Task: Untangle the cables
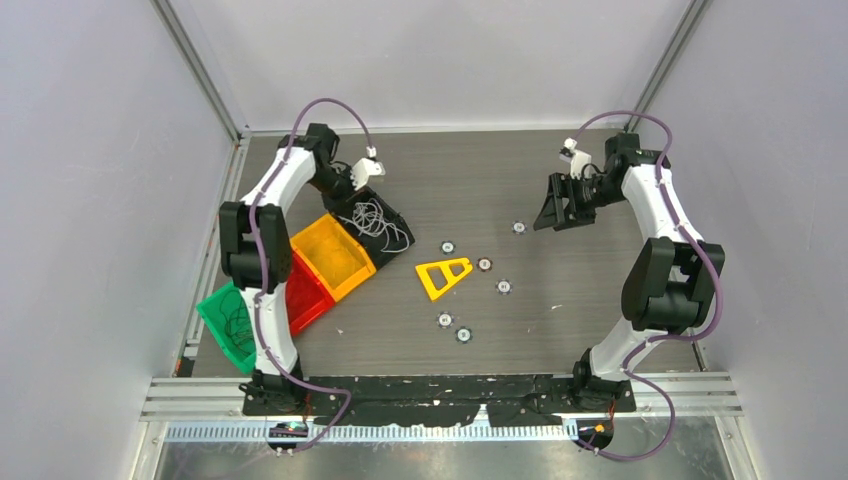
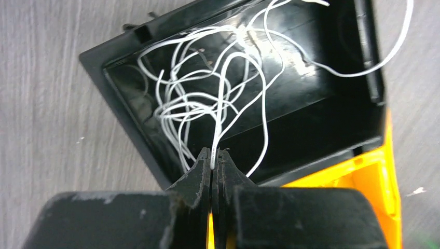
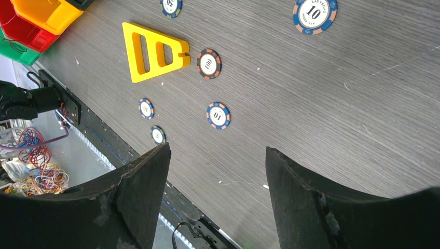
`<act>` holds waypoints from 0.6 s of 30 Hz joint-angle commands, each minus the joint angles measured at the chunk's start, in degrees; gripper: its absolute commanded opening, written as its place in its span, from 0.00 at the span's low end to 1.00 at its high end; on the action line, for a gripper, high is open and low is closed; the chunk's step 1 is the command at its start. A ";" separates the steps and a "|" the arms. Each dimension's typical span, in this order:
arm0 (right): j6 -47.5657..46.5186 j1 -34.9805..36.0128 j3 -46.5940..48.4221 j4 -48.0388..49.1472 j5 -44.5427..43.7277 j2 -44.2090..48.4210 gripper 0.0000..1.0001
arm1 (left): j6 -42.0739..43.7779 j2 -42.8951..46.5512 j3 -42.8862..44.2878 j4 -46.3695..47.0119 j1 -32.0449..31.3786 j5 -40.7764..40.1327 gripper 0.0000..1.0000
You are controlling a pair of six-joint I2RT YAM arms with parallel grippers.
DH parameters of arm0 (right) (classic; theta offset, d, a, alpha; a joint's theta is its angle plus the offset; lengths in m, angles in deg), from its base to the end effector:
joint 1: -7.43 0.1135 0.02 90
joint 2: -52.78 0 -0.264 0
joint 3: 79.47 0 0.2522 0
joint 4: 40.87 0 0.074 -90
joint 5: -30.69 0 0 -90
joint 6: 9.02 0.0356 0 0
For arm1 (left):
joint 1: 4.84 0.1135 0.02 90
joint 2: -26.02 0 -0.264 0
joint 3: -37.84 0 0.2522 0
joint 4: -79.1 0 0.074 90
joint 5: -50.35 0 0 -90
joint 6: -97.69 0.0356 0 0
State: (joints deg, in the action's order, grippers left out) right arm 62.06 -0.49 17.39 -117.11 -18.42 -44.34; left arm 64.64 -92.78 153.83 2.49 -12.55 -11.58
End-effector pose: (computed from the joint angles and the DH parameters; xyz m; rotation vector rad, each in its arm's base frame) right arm 0.3286 -0.0222 0.2762 -0.3660 2.5954 0.8776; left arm 0.4124 -0.0727 0.2289 1.5117 2.2704 -0.5145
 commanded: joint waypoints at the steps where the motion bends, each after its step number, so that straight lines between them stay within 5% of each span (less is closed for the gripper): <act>1: 0.83 0.53 2.79 -0.70 -0.28 1.39 0.73 | -1.57 4.54 -1.22 7.70 -0.46 -8.42 0.00; 13: 0.74 0.89 2.59 -0.18 0.03 0.53 0.73 | -6.49 3.33 -9.63 21.75 -9.78 -18.01 0.00; 18: -0.88 0.89 1.35 -0.79 -0.45 1.49 0.73 | -6.98 0.99 -8.10 19.85 -10.23 -18.73 0.04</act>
State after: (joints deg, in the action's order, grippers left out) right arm 62.63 -0.01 18.24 -117.30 -18.82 -44.34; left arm 59.04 -91.25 144.57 19.65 -23.74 -27.88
